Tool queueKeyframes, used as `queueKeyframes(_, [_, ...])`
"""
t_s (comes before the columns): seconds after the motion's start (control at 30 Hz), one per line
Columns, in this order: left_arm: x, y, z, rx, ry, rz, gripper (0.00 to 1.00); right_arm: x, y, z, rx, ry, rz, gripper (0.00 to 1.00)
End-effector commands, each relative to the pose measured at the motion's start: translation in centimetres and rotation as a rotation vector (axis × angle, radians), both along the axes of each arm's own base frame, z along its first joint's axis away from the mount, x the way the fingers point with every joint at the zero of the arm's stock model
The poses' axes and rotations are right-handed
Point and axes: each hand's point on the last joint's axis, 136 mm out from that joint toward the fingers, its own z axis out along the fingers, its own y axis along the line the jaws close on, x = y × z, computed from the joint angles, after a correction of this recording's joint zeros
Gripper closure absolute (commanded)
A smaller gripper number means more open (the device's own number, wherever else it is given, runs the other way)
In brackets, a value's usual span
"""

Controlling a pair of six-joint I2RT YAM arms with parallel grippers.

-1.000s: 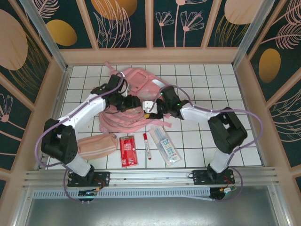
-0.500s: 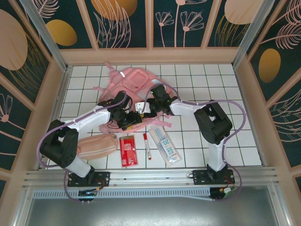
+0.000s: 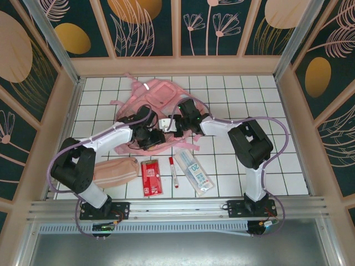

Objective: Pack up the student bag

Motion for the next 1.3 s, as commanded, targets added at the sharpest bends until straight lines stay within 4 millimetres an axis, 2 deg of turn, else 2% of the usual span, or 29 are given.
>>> queueKeyframes(0.0, [1.6,-0.2,0.9,0.015,-0.064,-0.010,0.55,0.4,0.7,5.3,0.135,-0.021,0.011,1.00])
queueKeyframes(0.07, [1.2,0.2,0.1,0.027,-0.036,-0.006,0.59,0.9,0.5,5.7,0.145,-0.025,0.006,1.00])
queueKeyframes(0.17, [0.6,1.2,-1.0,0.061,-0.014,0.011,0.74,1.5,0.1,6.2,0.149,-0.027,-0.004,1.00])
queueKeyframes(0.27, [0.8,2.3,-0.9,0.103,-0.045,0.024,0.87,1.8,-0.3,6.6,0.150,-0.032,-0.006,1.00])
queueKeyframes(0.37, [1.6,3.5,0.1,0.155,-0.098,0.022,1.00,2.4,-0.9,7.0,0.144,-0.038,-0.017,1.00])
queueKeyframes(0.53, [2.8,4.6,2.5,0.170,-0.186,-0.006,1.00,3.6,-2.9,7.5,0.129,-0.042,-0.042,1.00])
queueKeyframes(0.6, [3.1,4.9,3.4,0.169,-0.230,-0.022,1.00,3.4,-3.2,7.5,0.113,-0.050,-0.027,1.00])
queueKeyframes(0.63, [3.3,4.9,3.7,0.166,-0.251,-0.045,1.00,4.0,-4.2,7.4,0.097,-0.050,-0.040,1.00])
queueKeyframes(0.73, [3.4,4.2,4.8,0.144,-0.330,-0.158,1.00,4.9,-6.2,5.7,0.001,-0.065,-0.048,1.00])
queueKeyframes(0.8, [3.3,3.3,5.3,0.122,-0.385,-0.270,1.00,5.6,-7.4,5.5,-0.010,-0.066,-0.068,1.00])
queueKeyframes(0.9, [3.5,4.1,5.9,0.188,-0.480,-0.345,1.00,7.0,-9.0,5.3,-0.029,-0.060,-0.110,1.00])
queueKeyframes(0.93, [4.1,4.4,6.6,0.218,-0.529,-0.355,1.00,7.4,-9.5,5.0,-0.045,-0.056,-0.124,1.00])
queueKeyframes(1.0, [4.3,5.0,6.4,0.267,-0.576,-0.381,1.00,8.0,-10.3,5.0,-0.052,-0.056,-0.150,1.00])
queueKeyframes(1.1, [4.8,3.5,7.0,0.219,-0.650,-0.459,1.00,8.0,-10.3,5.9,0.002,-0.032,-0.172,1.00])
queueKeyframes(1.17, [4.7,1.6,7.7,0.127,-0.688,-0.506,1.00,8.3,-9.9,7.3,0.071,-0.013,-0.218,0.65])
queueKeyframes(1.27, [4.7,-0.4,9.5,0.005,-0.735,-0.524,1.00,6.4,-9.3,10.3,0.222,0.065,-0.202,0.53])
